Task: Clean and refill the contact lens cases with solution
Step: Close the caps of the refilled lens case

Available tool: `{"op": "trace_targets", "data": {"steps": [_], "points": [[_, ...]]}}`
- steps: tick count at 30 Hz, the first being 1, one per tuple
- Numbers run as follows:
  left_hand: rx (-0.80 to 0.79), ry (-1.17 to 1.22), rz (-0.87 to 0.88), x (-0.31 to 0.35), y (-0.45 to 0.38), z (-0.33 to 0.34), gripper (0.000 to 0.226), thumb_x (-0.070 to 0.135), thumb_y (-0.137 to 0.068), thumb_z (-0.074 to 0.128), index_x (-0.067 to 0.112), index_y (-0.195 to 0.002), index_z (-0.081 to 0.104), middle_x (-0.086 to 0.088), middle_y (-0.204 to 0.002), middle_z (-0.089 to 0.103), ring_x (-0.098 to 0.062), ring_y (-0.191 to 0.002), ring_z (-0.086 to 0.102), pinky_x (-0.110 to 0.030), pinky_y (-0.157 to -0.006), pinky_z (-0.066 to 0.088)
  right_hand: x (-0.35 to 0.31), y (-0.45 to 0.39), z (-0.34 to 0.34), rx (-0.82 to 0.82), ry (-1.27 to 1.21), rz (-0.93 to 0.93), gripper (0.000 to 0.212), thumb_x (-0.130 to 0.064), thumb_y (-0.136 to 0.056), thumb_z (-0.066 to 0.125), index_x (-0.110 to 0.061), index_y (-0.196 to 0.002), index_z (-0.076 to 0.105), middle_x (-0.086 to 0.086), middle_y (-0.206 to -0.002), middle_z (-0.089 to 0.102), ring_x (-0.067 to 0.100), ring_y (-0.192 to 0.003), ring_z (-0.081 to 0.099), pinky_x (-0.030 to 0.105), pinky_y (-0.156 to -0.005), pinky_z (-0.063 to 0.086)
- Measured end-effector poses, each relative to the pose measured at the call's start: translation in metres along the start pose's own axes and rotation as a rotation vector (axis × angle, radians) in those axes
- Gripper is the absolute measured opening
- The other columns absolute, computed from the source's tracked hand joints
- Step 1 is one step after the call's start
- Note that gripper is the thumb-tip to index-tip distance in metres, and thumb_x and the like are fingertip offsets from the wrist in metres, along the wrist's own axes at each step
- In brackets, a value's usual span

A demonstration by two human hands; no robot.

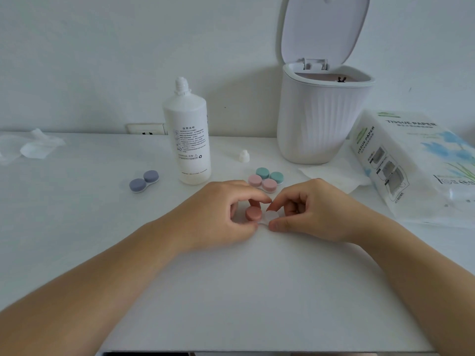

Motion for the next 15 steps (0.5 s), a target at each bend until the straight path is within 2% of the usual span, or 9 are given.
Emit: {"op": "trace_targets", "data": {"steps": [3, 6, 7, 12, 15], "points": [[0.033, -0.011, 0.006, 0.0, 0.0, -0.002, 0.032, 0.027, -0.079, 0.072, 0.036, -0.109, 0.073, 0.019, -0.091, 0.063, -0.006, -0.061, 0.05, -0.014, -0.06, 0.038, 0.0, 0.0, 0.0, -0.002, -0.002, -0.004, 0.016, -0.039, -0.074, 0.086, -0.034, -0.085, 0.075, -0.017, -0.057, 0.056, 0.001, -0.051, 0.047, 0.013, -0.054, 0.038], [0.038, -0.002, 0.023, 0.002, 0.0, -0.003, 0.026, 0.027, -0.082, 0.077, 0.032, -0.108, 0.075, 0.02, -0.09, 0.059, 0.015, -0.07, 0.052, -0.007, -0.062, 0.034, 0.0, 0.0, 0.0, -0.004, -0.003, -0.011, 0.014, -0.039, -0.075, 0.085, -0.035, -0.083, 0.075, -0.017, -0.055, 0.055, 0.001, -0.049, 0.045, 0.013, -0.053, 0.037], [0.039, 0.008, 0.026, 0.002, 0.0, -0.003, 0.024, 0.03, -0.084, 0.077, 0.033, -0.107, 0.075, 0.018, -0.091, 0.059, 0.016, -0.07, 0.051, -0.007, -0.062, 0.033, -0.001, 0.0, 0.001, -0.007, -0.004, -0.013, 0.014, -0.039, -0.075, 0.085, -0.035, -0.083, 0.074, -0.017, -0.055, 0.054, 0.001, -0.049, 0.045, 0.013, -0.053, 0.037], [0.156, 0.124, 0.027, 0.004, -0.001, -0.017, 0.014, 0.031, -0.086, 0.078, 0.04, -0.095, 0.072, 0.019, -0.087, 0.062, -0.003, -0.057, 0.045, -0.011, -0.058, 0.036, -0.001, 0.0, 0.0, -0.005, 0.004, -0.01, 0.014, -0.04, -0.074, 0.084, -0.036, -0.084, 0.075, -0.016, -0.056, 0.055, 0.001, -0.049, 0.045, 0.014, -0.053, 0.038], [0.239, 0.174, -0.056, -0.007, 0.0, -0.027, 0.019, 0.03, -0.08, 0.084, 0.036, -0.084, 0.067, 0.026, -0.069, 0.061, -0.006, -0.053, 0.039, -0.013, -0.052, 0.035, -0.002, 0.001, 0.0, -0.005, 0.005, -0.011, 0.016, -0.037, -0.075, 0.085, -0.039, -0.086, 0.073, -0.016, -0.055, 0.054, 0.001, -0.049, 0.045, 0.014, -0.053, 0.038]]}}
Point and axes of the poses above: each hand's wrist, its own y-axis away from the middle knuckle, its own z-axis out of the palm, x = y × z, the point moved 9 cm from there along -y, towards the middle knuckle
